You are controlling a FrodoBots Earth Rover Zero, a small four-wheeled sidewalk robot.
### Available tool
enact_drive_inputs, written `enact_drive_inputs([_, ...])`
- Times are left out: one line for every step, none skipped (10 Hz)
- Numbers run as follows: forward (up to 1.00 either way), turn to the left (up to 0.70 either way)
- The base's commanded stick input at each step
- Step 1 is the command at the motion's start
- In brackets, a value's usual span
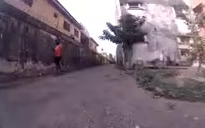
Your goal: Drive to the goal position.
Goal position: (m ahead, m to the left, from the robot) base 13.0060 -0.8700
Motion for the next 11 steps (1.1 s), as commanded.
enact_drive_inputs([0.65,0.00])
enact_drive_inputs([0.65,0.00])
enact_drive_inputs([0.65,0.00])
enact_drive_inputs([0.65,0.00])
enact_drive_inputs([0.65,0.00])
enact_drive_inputs([0.65,0.00])
enact_drive_inputs([0.65,0.00])
enact_drive_inputs([0.65,0.00])
enact_drive_inputs([0.65,0.00])
enact_drive_inputs([0.65,0.00])
enact_drive_inputs([0.65,0.00])
